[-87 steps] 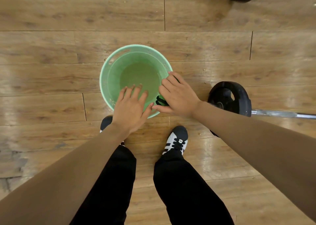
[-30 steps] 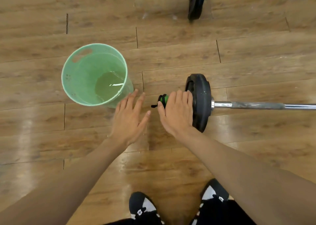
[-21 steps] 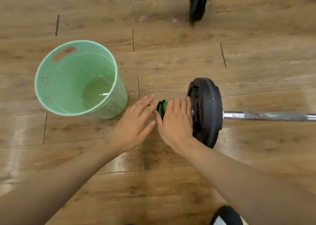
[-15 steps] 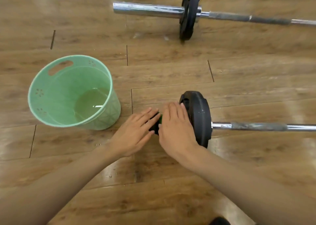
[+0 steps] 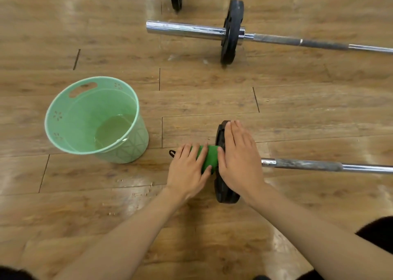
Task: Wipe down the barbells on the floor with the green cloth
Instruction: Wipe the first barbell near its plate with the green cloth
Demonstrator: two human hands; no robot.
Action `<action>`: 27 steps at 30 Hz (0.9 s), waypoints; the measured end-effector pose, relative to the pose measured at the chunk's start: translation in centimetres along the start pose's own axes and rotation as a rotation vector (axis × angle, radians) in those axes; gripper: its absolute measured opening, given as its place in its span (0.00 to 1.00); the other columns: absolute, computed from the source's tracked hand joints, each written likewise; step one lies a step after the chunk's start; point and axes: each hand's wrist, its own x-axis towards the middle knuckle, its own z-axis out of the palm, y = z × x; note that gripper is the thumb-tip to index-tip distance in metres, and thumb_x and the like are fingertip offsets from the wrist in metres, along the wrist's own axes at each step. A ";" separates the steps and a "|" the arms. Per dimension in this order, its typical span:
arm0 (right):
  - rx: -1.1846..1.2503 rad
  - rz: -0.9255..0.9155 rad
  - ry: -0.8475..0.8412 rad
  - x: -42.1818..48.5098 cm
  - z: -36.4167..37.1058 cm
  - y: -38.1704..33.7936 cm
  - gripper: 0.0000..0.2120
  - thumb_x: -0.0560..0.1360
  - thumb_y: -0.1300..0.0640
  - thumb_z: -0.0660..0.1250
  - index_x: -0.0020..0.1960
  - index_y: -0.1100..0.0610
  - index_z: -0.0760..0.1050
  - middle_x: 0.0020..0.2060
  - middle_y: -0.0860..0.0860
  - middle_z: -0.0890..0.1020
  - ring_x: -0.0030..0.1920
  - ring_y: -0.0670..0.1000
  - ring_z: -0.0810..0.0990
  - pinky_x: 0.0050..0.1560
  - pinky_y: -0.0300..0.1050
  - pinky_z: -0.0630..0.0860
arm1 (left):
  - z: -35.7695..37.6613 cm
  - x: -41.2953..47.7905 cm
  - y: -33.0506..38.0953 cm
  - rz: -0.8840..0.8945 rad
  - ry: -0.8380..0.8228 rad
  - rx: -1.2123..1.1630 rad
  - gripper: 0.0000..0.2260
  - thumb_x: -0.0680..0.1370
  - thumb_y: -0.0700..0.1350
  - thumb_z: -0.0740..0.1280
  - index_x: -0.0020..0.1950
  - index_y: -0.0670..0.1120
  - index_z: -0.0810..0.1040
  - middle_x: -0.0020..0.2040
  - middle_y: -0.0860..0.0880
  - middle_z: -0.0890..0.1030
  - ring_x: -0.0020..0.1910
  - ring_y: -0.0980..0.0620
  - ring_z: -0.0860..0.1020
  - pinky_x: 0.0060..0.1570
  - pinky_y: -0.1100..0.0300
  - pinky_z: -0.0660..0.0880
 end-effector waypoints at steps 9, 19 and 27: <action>0.066 -0.041 0.097 -0.5 0.7 0.9 0.29 0.83 0.52 0.52 0.79 0.66 0.63 0.77 0.61 0.69 0.80 0.59 0.64 0.77 0.60 0.65 | -0.8 0.8 -3.1 -0.038 0.041 0.053 0.25 0.82 0.63 0.54 0.62 0.45 0.78 0.51 0.44 0.79 0.50 0.41 0.77 0.52 0.47 0.72; 0.180 -0.047 0.216 -0.8 1.6 1.0 0.27 0.83 0.53 0.54 0.77 0.66 0.68 0.76 0.61 0.71 0.79 0.59 0.66 0.76 0.60 0.67 | 0.2 -0.5 -1.5 0.126 0.001 0.112 0.29 0.87 0.60 0.47 0.80 0.44 0.66 0.68 0.40 0.76 0.68 0.37 0.73 0.75 0.44 0.64; 0.200 -0.015 0.240 -0.9 1.5 0.7 0.28 0.82 0.51 0.55 0.77 0.66 0.69 0.76 0.61 0.71 0.79 0.58 0.65 0.74 0.59 0.67 | 0.5 0.2 1.8 -0.008 0.019 0.055 0.29 0.87 0.58 0.43 0.76 0.42 0.71 0.67 0.40 0.77 0.71 0.36 0.71 0.79 0.42 0.59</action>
